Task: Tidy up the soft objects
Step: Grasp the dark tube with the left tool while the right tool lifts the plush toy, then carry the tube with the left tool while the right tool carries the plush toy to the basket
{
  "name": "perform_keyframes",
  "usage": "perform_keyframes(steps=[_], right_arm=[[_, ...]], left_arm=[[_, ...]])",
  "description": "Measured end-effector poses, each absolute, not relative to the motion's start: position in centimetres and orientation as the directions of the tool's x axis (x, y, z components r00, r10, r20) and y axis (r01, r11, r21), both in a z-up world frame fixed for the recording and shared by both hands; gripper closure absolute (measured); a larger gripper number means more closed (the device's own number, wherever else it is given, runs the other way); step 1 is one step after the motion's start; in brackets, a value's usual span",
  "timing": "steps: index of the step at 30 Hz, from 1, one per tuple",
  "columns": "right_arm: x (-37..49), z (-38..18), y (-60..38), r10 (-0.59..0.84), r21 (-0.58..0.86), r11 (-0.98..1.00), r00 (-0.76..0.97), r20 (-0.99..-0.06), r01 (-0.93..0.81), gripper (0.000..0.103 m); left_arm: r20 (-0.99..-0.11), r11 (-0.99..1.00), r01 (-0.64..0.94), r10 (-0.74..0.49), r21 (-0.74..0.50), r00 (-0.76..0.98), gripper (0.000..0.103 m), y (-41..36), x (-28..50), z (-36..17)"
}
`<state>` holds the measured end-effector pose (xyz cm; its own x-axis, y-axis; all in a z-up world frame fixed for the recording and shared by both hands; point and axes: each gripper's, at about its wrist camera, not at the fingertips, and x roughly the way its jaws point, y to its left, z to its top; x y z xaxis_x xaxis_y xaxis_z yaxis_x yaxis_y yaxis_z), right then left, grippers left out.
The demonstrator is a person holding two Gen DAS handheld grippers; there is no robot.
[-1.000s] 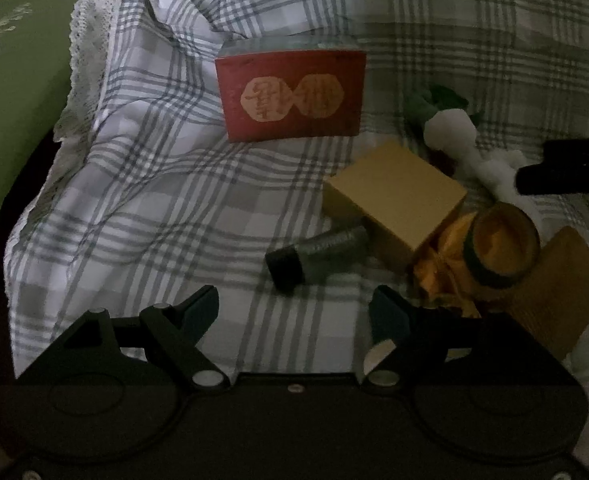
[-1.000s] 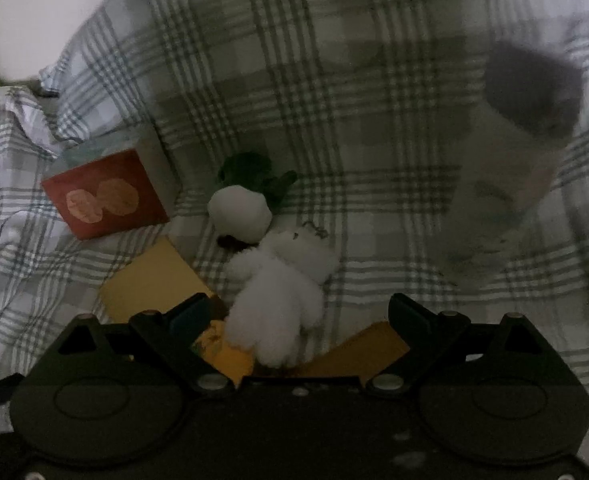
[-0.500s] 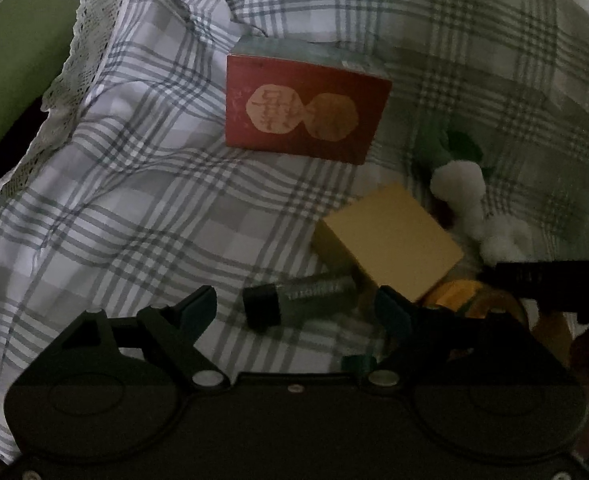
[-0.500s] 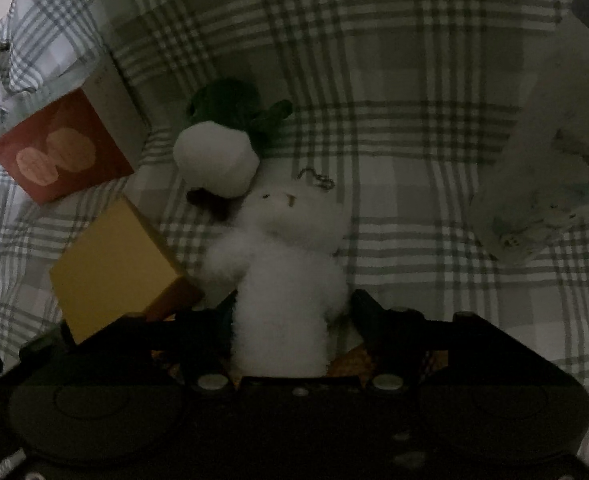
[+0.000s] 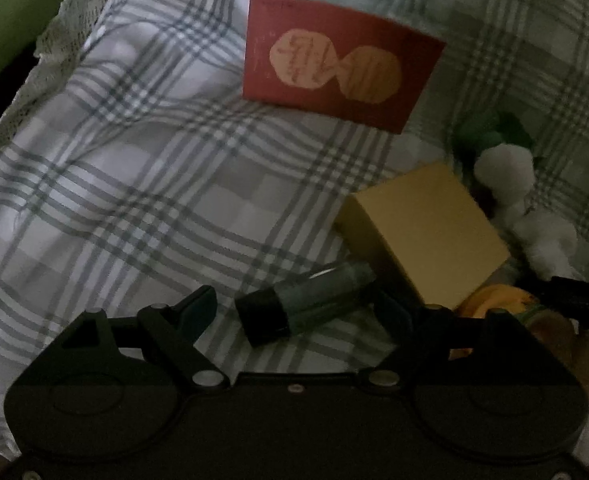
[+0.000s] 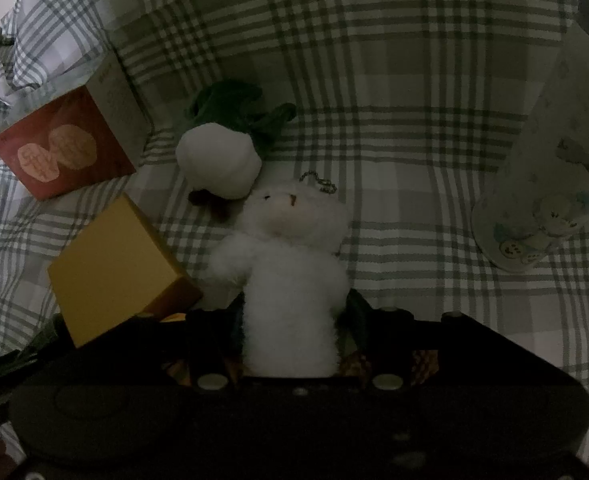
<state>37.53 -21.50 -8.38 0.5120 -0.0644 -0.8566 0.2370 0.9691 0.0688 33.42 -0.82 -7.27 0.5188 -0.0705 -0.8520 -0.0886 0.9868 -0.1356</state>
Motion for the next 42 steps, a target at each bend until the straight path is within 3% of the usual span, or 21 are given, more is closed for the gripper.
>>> perform_keyframes(steps=[6, 9, 16, 23, 42], right_arm=[[37.4, -8.1, -21.8, -0.057, 0.084, 0.965, 0.508, -0.859, 0.249, 0.069], [37.2, -7.6, -21.7, -0.068, 0.077, 0.965, 0.521, -0.851, 0.251, 0.070], [36.4, -5.7, -21.9, -0.078, 0.084, 0.963, 0.562, -0.824, 0.257, 0.071], [34.1, -3.3, -22.2, -0.083, 0.105, 0.956, 0.596, -0.799, 0.274, 0.070], [14.0, 2.8, -18.3, -0.026, 0.190, 0.958, 0.726, -0.687, 0.214, 0.070]], left_arm=[[-0.843, 0.983, -0.099, -0.081, -0.157, 0.531, 0.021, -0.3, 34.0, -7.2], [-0.839, 0.982, -0.090, -0.092, -0.165, 0.536, 0.035, -0.3, 34.0, -7.2], [-0.838, 0.977, -0.084, -0.122, -0.196, 0.532, 0.035, 0.3, 33.9, -6.9], [-0.832, 0.989, -0.028, -0.104, -0.143, 0.545, 0.035, 0.5, 31.5, -5.1], [-0.765, 0.971, 0.229, -0.202, -0.074, 0.611, 0.035, 0.0, 14.4, 1.0]])
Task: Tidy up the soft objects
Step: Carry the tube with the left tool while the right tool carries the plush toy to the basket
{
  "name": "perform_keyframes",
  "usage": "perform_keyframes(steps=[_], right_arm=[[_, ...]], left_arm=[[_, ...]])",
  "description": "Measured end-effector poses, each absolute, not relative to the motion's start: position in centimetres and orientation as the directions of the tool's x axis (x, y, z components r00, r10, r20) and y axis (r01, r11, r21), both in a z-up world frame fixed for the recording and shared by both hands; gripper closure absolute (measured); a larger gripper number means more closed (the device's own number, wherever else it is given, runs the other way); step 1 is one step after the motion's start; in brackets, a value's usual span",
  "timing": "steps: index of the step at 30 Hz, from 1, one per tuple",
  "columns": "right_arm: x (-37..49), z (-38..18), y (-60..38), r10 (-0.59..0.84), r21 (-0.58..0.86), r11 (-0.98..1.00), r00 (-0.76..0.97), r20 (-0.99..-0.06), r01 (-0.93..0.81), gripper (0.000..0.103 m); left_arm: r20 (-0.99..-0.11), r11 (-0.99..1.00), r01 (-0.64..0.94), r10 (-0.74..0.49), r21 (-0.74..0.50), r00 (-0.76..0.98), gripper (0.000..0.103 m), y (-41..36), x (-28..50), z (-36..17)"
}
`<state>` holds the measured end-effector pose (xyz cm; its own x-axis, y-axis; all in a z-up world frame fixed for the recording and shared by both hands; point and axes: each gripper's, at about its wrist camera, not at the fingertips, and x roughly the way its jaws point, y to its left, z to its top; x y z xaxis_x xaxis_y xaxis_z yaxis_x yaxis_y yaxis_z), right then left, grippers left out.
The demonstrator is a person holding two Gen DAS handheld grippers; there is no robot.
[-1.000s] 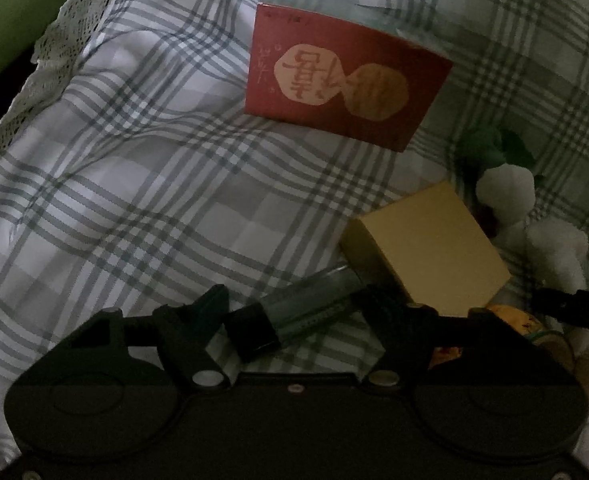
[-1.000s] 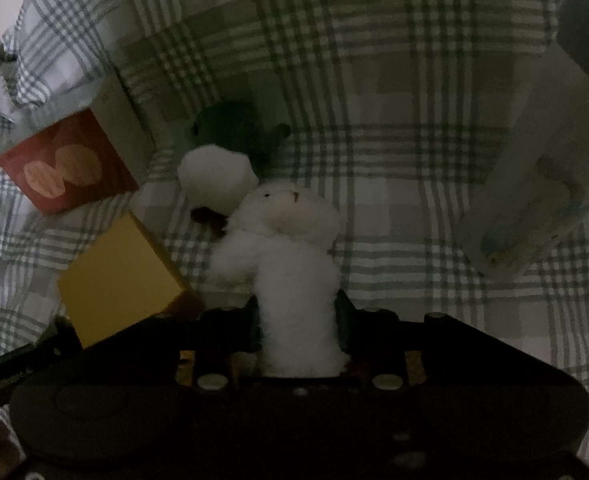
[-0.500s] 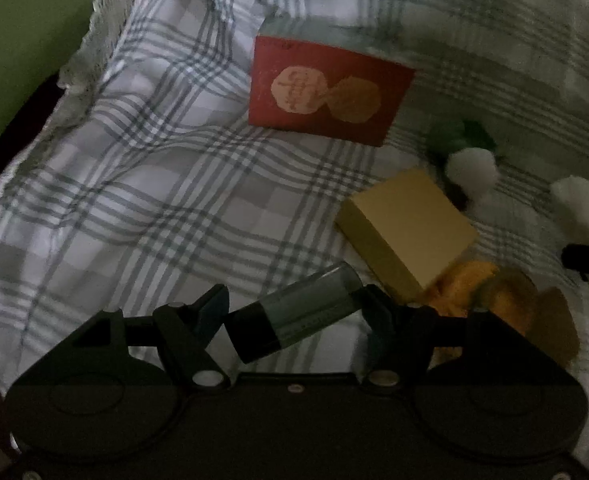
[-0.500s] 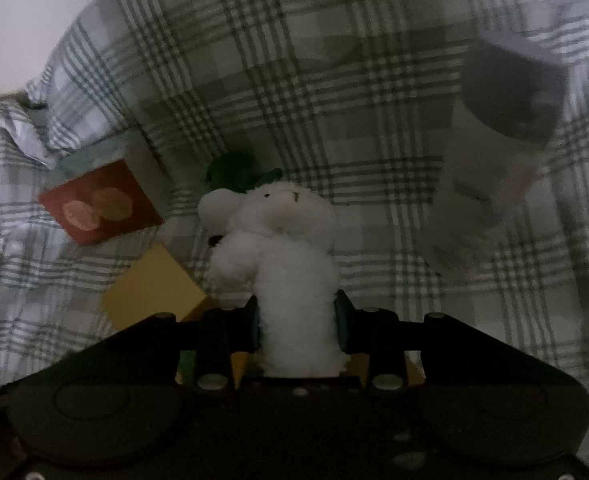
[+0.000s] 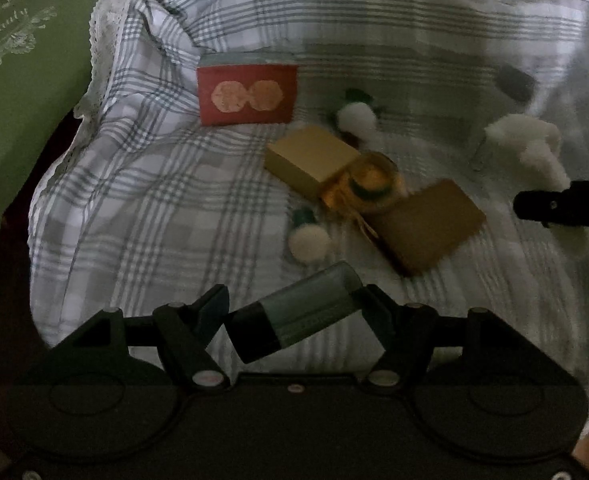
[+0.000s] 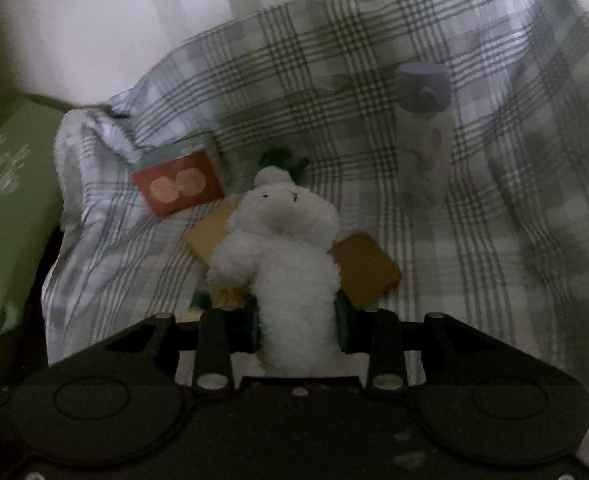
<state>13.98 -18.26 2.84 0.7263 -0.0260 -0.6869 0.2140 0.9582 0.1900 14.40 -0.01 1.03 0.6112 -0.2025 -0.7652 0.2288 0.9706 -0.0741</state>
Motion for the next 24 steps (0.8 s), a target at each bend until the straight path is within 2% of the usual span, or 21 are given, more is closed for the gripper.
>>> perform_keyframes(steps=[4, 13, 24], right_arm=[[8.9, 2.4, -16.7, -0.025, 0.185, 0.961, 0.731, -0.682, 0.205, 0.070], [-0.1, 0.4, -15.2, 0.032, 0.274, 0.934, 0.710, -0.704, 0.230, 0.070], [-5.5, -0.2, -14.3, -0.006, 0.270, 0.917, 0.688, -0.726, 0.293, 0.070]], left_arm=[[-0.770, 0.964, 0.259, -0.213, -0.064, 0.601, 0.035, -0.2, 10.7, 0.9], [-0.804, 0.963, 0.265, -0.193, -0.045, 0.563, 0.035, -0.4, 5.5, -0.8], [-0.857, 0.975, 0.211, -0.168, -0.072, 0.487, 0.035, -0.2, 2.9, -2.2]])
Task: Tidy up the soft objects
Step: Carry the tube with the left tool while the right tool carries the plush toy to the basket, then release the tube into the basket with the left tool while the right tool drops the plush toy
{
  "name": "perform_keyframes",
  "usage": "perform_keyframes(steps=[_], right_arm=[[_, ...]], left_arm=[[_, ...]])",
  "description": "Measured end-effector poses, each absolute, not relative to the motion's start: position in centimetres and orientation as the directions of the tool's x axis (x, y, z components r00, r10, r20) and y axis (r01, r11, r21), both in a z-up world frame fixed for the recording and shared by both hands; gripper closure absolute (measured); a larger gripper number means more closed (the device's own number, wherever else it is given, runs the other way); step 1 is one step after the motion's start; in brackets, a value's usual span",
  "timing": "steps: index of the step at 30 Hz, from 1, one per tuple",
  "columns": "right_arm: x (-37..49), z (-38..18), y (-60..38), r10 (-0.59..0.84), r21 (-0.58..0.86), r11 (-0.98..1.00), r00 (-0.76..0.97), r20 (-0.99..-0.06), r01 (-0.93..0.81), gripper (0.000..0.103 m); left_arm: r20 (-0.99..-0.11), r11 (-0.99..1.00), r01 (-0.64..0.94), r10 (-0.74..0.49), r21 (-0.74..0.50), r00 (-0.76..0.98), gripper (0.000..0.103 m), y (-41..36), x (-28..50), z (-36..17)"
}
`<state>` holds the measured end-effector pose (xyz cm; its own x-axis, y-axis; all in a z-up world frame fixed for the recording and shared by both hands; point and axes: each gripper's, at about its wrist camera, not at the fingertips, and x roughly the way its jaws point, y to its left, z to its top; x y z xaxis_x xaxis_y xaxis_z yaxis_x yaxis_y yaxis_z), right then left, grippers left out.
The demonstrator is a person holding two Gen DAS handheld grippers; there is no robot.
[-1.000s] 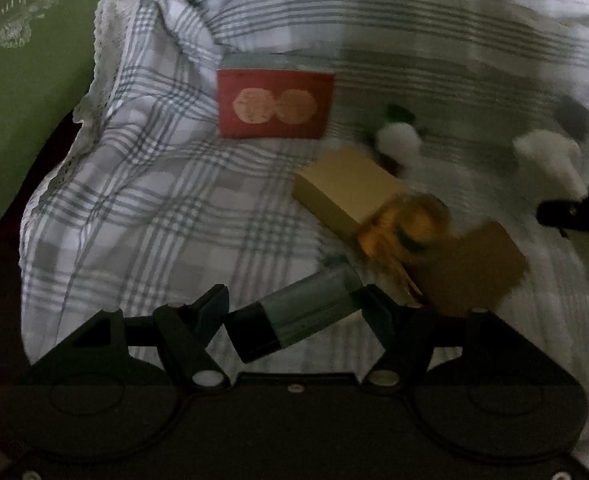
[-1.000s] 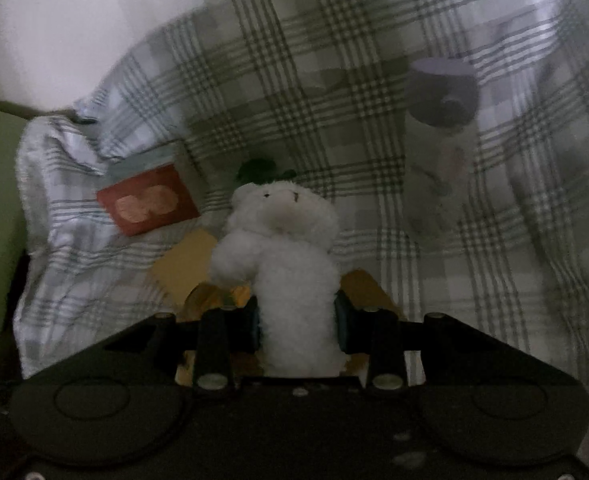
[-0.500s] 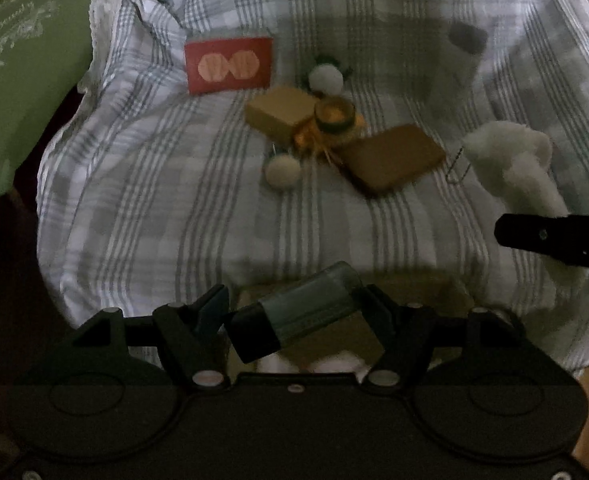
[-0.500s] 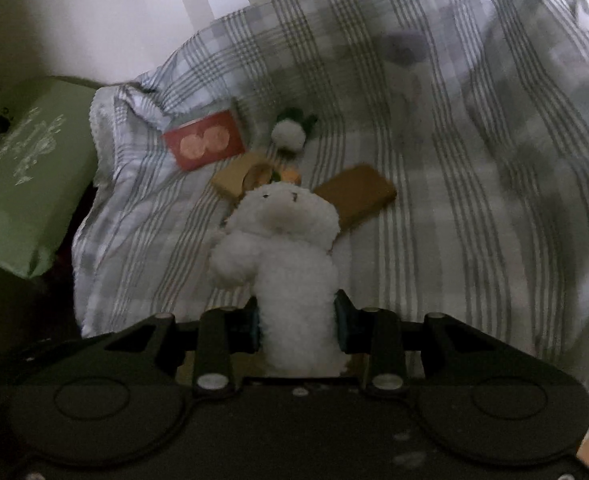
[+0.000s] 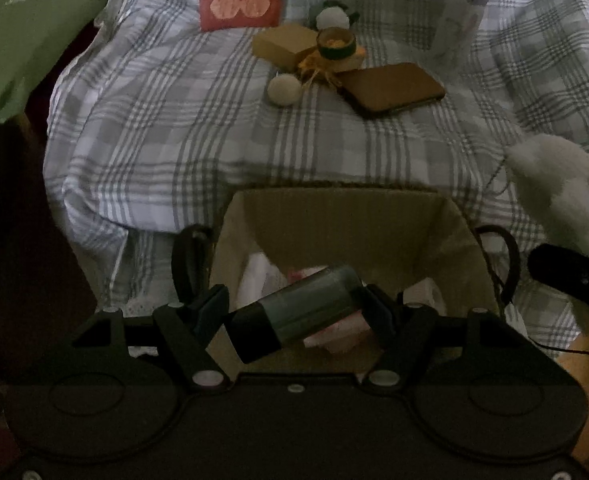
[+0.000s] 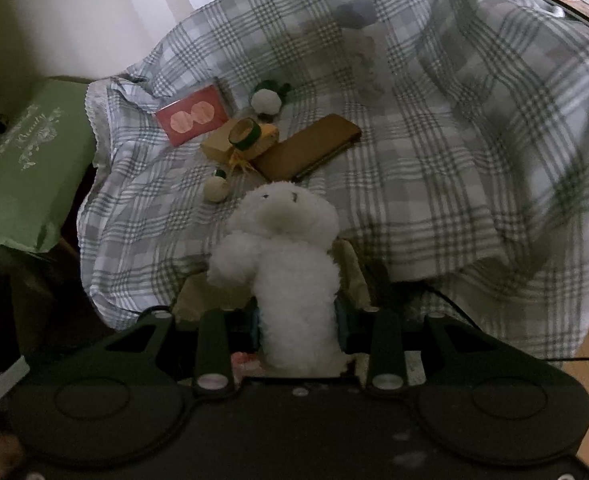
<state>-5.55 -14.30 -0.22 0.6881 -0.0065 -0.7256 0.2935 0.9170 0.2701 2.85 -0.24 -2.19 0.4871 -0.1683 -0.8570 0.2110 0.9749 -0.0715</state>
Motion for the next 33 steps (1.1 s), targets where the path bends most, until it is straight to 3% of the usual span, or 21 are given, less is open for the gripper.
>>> perform_keyframes(steps=[13, 19, 33], right_arm=[[-5.8, -2.7, -13.1, -0.035, 0.202, 0.924, 0.599, -0.800, 0.324, 0.070], [-5.8, -3.1, -12.7, -0.029, 0.194, 0.930, 0.588, -0.808, 0.312, 0.070], [-5.3, -2.8, -12.3, -0.036, 0.187, 0.932, 0.592, -0.805, 0.310, 0.069]], left_arm=[[-0.894, 0.982, 0.183, -0.129, -0.053, 0.429, 0.035, 0.2, 2.4, -4.2], [-0.884, 0.983, 0.179, -0.114, -0.035, 0.453, 0.026, 0.2, 2.0, -3.9], [-0.891, 0.989, 0.141, -0.099, -0.040, 0.444, 0.026, 1.2, 1.3, -4.1]])
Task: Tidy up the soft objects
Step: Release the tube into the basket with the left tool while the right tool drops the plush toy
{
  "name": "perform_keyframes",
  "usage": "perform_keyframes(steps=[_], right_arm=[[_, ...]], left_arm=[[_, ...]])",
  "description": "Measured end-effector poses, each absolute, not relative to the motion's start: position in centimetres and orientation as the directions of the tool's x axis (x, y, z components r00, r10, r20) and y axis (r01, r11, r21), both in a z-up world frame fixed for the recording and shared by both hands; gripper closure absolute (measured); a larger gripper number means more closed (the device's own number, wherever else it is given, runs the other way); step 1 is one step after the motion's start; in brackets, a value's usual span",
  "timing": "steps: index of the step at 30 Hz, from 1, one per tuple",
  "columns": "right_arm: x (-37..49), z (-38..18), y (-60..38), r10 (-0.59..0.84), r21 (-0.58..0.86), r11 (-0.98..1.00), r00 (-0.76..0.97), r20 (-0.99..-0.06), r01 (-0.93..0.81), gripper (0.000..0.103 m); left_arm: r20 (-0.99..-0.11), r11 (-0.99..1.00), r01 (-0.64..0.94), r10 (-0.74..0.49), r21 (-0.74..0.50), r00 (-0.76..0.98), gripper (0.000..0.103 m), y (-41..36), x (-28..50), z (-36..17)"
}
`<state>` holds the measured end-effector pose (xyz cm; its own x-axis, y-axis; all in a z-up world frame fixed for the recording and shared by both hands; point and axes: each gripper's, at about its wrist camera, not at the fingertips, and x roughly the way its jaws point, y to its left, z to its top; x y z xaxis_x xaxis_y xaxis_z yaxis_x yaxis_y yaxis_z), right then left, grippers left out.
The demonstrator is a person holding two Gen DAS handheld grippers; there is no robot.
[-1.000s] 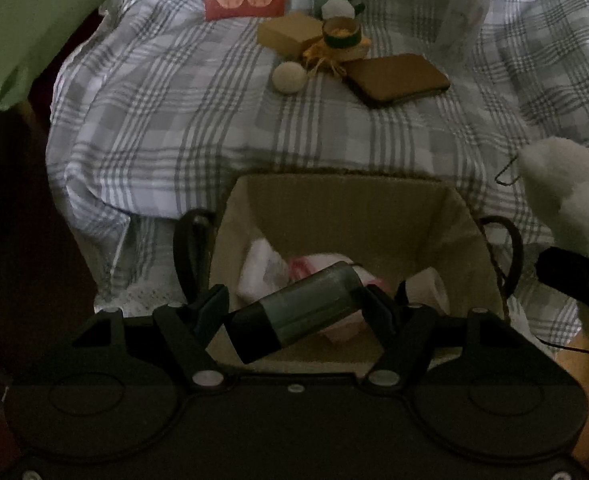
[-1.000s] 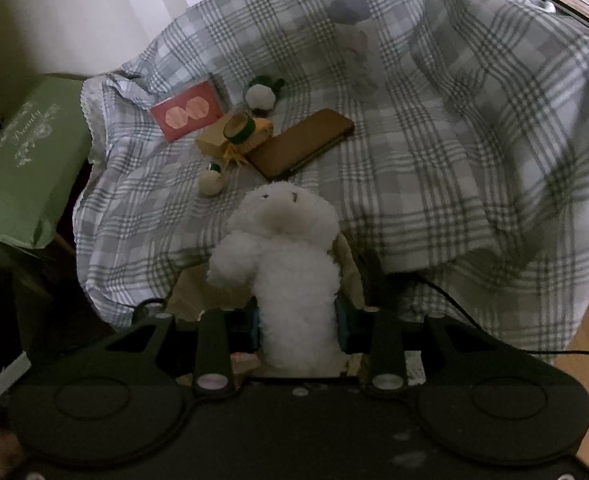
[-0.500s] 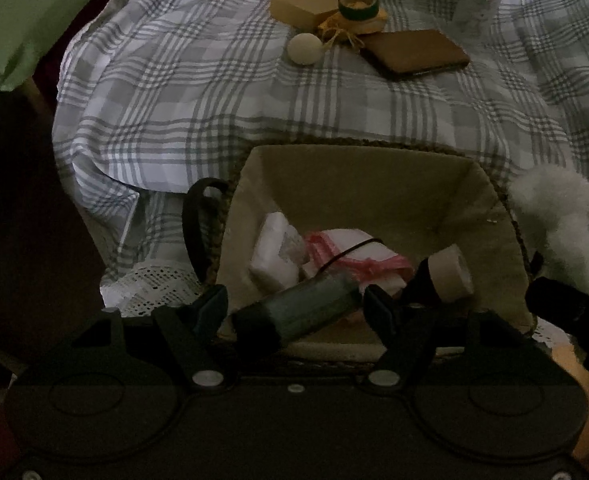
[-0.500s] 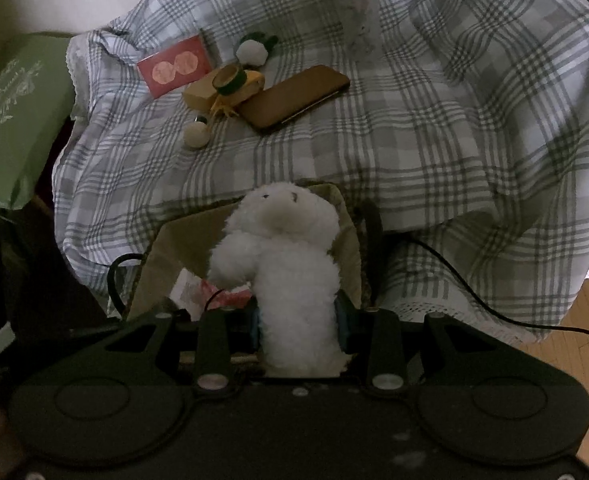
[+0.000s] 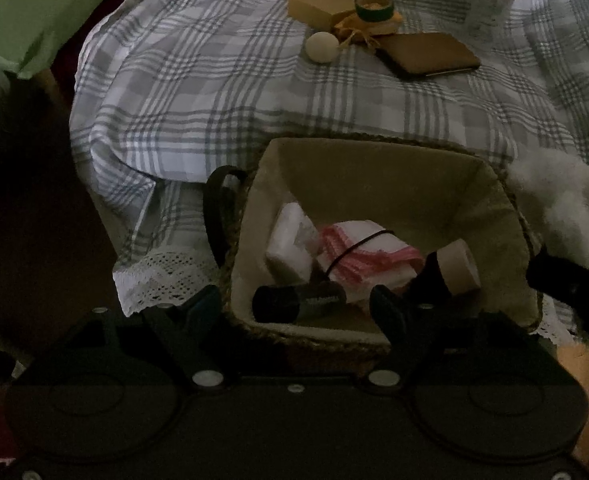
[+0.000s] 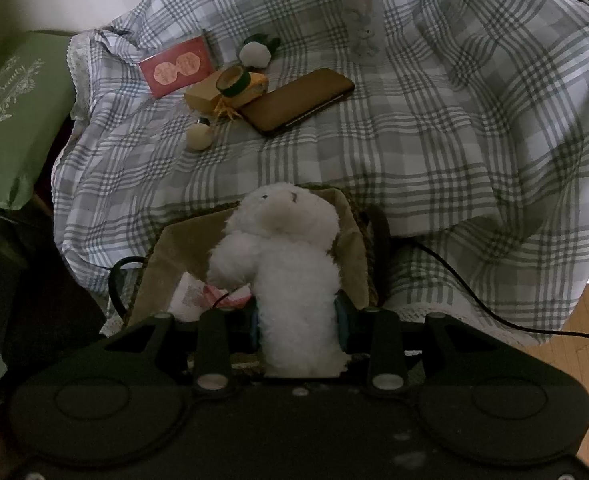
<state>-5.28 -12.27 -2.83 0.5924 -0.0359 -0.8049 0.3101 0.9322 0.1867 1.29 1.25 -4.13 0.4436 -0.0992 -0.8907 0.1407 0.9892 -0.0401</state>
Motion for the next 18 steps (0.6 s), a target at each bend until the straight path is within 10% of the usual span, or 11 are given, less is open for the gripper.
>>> perform_keyframes(steps=[18], right_arm=[[-4.62, -2.79, -11.75, -0.040, 0.199, 0.930, 0.621, -0.782, 0.309, 0.054]], left_arm=[[-0.888, 0.991, 0.128, -0.092, -0.038, 0.451, 0.026, 1.65, 1.07, -4.07]])
